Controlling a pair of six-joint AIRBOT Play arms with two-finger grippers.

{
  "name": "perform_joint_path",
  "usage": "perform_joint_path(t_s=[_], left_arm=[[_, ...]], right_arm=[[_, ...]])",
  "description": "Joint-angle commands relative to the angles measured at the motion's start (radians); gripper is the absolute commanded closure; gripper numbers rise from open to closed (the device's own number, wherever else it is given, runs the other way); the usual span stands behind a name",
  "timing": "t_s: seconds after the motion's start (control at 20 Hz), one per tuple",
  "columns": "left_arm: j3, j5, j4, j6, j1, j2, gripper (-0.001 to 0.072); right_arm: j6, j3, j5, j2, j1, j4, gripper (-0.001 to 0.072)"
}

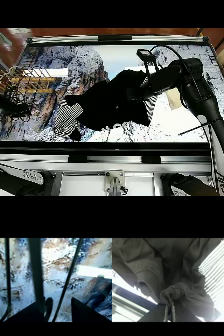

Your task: Fold the shirts.

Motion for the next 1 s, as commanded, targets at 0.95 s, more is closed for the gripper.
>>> perform_joint_path(t_s=[0.95], left_arm=[[0.17, -0.048, -0.015, -0.13, -0.068, 0.248, 0.0657]], right_arm=[[0.042, 0.0, -0.011, 0.0, -0.001, -0.146, 0.0626]])
